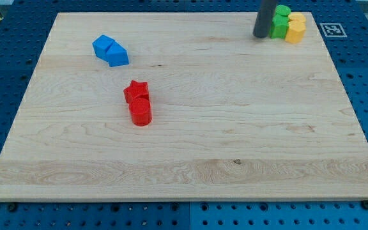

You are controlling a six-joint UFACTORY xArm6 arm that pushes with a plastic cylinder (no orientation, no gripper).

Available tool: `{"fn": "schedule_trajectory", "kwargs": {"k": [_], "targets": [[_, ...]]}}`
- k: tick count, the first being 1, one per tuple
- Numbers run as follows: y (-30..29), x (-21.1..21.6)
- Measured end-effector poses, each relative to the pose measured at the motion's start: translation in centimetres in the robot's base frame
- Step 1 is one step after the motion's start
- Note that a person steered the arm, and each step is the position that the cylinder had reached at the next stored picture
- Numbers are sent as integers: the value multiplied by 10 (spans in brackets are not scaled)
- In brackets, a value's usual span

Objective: Move blue cube along with blue traingle towards red star

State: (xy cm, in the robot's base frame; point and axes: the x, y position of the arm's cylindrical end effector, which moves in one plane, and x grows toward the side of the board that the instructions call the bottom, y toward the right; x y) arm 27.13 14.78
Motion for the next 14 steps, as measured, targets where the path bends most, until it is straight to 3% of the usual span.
{"fn": "schedule_trajectory", "kwargs": {"k": [6, 8, 11, 14], "targets": [[-358, -24], [-372, -5], [-315, 28], [-299, 66]]}}
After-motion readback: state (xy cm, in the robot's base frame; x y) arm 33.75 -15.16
